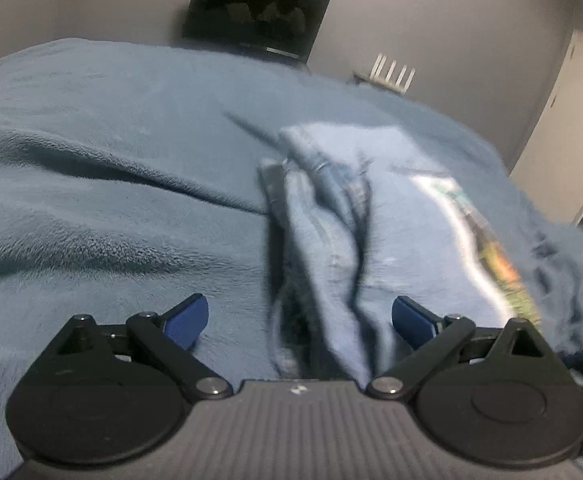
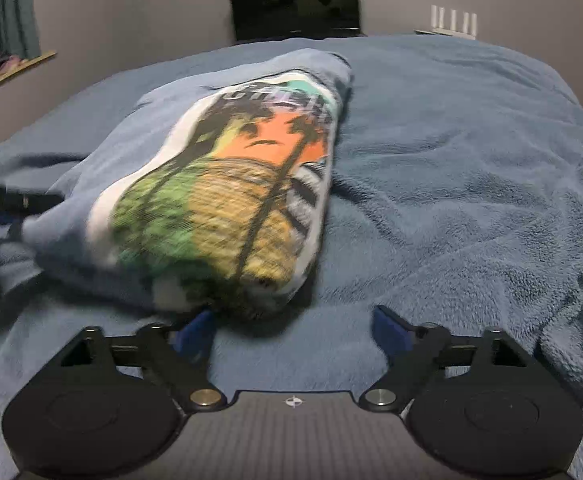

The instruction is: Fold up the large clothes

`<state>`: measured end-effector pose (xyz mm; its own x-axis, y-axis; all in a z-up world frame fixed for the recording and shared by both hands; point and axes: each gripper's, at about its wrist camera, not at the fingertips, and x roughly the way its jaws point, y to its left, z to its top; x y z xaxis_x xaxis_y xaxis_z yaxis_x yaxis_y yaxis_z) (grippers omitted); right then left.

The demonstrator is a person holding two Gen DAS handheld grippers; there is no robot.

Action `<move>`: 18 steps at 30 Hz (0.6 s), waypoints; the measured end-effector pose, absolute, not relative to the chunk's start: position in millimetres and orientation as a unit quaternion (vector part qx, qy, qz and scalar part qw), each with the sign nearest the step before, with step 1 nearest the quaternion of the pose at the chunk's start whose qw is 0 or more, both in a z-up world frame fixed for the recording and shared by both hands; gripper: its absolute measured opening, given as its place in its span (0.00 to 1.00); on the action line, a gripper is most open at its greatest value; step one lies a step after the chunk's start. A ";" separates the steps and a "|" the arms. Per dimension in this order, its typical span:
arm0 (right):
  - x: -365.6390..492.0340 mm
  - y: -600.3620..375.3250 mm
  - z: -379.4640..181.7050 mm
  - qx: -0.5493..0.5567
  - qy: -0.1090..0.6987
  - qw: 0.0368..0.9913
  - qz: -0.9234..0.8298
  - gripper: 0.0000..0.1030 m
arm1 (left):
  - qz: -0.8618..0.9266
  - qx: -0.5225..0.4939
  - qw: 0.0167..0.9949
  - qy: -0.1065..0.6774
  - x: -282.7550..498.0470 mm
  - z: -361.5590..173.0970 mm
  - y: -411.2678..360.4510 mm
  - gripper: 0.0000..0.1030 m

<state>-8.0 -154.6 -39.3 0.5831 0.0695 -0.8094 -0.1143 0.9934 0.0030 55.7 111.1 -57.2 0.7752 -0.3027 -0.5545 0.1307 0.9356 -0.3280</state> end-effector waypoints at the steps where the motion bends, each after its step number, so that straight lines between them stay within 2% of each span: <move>1: -12.0 -153.5 -37.2 -0.026 0.454 0.889 0.056 0.95 | -0.120 -0.146 0.932 0.310 47.4 -53.9 110.9 0.96; 5: -24.0 -151.4 -31.4 -0.019 0.457 0.887 0.064 0.96 | -0.129 -0.146 0.927 0.320 18.0 -53.3 98.5 0.96; 10: -30.1 -156.9 -32.0 -0.009 0.459 0.886 0.063 0.98 | -0.124 -0.053 0.924 0.358 -1.9 -64.4 64.3 0.96; 14: -29.2 -160.3 -51.8 -0.036 0.526 0.849 0.039 0.99 | -0.129 -0.005 0.906 0.404 -5.5 -82.4 42.4 0.96; 18: -41.8 -155.8 -48.9 -0.072 0.545 0.835 0.032 0.99 | -0.132 0.061 0.896 0.419 -19.2 -89.0 21.8 0.96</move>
